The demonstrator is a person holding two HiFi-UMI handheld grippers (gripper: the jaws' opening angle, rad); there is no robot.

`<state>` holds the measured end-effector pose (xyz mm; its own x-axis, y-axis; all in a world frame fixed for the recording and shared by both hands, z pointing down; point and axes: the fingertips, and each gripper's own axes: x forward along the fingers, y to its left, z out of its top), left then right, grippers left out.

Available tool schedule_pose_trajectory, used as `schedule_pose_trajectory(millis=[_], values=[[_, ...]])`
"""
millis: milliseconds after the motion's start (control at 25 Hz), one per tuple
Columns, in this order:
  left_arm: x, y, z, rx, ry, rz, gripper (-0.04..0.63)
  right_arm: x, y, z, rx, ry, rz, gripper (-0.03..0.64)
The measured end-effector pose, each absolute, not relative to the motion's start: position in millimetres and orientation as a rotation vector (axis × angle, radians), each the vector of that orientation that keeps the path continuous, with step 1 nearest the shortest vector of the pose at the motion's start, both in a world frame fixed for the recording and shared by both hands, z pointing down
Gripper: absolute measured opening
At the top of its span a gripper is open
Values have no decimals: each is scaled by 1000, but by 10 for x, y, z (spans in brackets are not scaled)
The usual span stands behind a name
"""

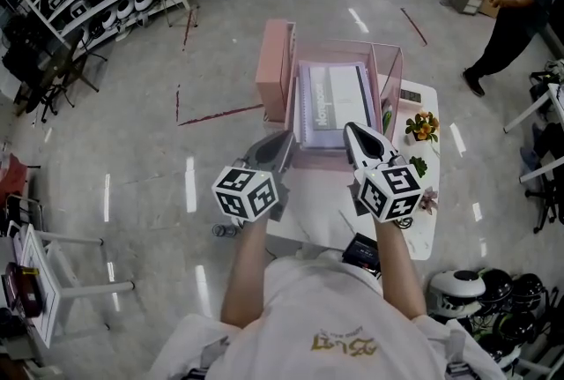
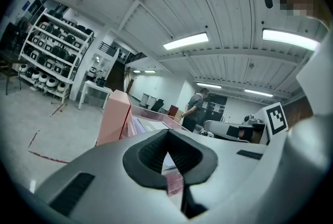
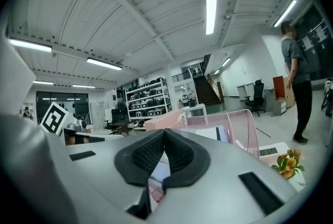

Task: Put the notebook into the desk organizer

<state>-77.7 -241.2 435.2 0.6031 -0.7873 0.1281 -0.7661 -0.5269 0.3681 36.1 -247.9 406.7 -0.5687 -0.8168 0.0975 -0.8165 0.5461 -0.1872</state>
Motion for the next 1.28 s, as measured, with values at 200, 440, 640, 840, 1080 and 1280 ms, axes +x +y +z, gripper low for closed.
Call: schedule_pose_trajectory(millis=[200, 440, 640, 840, 1080, 1280], values=[[-774, -2260, 4379, 2442, -1259, -55, 17, 442, -2317, 4124, -1526, 2747, -348, 12], [-779, -2119, 4413, 2435, -1271, -54, 17, 518, -2158, 4201, -1612, 2751, -317, 12], [-789, -2052, 4419, 2428, -1283, -53, 18, 534, -2100, 4208, -1621, 2760, -310, 12], [-835, -2031, 4405, 2419, -1302, -61, 17, 550, -2075, 4196, -1648, 2746, -300, 11], [-817, -2039, 4434, 2423, -1287, -57, 18, 548, -2082, 4205, -1656, 2745, -289, 11], [-829, -2046, 4431, 2421, -1282, -57, 17, 554, -2095, 4193, -1664, 2745, -276, 11]])
